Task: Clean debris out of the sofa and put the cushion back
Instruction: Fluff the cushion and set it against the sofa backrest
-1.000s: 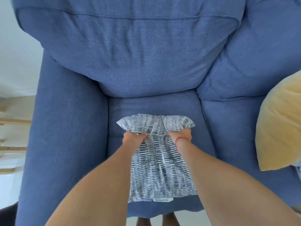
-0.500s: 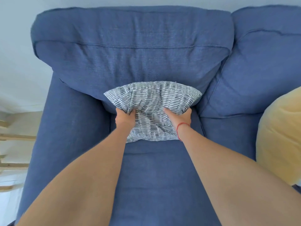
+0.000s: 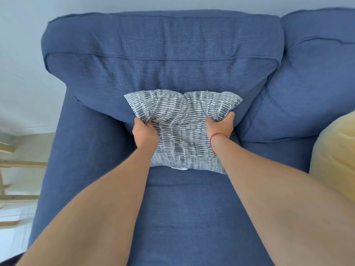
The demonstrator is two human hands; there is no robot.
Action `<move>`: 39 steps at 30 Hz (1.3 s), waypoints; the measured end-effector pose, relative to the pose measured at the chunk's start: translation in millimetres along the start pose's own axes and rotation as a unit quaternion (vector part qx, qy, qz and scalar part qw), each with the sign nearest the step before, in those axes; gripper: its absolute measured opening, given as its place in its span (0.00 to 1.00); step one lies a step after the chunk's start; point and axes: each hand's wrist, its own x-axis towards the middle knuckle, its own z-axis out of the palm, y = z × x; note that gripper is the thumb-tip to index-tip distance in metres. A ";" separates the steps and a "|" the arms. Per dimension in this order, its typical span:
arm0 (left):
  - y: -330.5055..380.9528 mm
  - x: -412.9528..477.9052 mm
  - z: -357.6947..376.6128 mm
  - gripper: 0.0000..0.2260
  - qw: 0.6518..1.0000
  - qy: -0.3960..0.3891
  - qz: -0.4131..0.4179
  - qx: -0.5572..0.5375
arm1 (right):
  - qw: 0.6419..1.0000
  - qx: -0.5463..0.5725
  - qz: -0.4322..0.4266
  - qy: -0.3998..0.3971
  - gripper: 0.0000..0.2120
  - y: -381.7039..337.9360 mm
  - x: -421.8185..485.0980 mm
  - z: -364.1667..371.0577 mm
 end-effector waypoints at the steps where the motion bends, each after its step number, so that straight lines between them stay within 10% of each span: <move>1: 0.4 1.4 0.0 0.10 1.000 0.002 -0.002 0.001 | 1.000 -0.003 -0.011 0.006 0.13 1.8 -1.8 1.9; 9: -15.8 7.4 0.8 0.12 0.997 -0.006 -0.066 -0.027 | 0.997 -0.009 -0.071 -0.014 0.09 6.4 -17.3 12.9; 16: 0.4 14.5 -0.1 0.30 0.992 -0.037 -0.033 -0.116 | 0.995 -0.064 0.076 -0.019 0.26 -20.0 25.1 16.1; 22: -1.1 7.6 11.0 0.31 0.994 0.014 0.071 0.087 | 0.971 -0.231 0.026 0.050 0.16 -32.4 33.0 16.3; 31: -26.2 10.4 -20.3 0.49 0.966 -0.200 0.128 0.098 | 0.969 -0.220 0.059 -0.094 0.36 -32.3 13.0 24.4; 39: -41.2 25.9 -95.7 0.34 0.945 -0.193 0.145 0.218 | 0.959 -0.280 -0.025 -0.013 0.35 -60.3 -70.6 41.6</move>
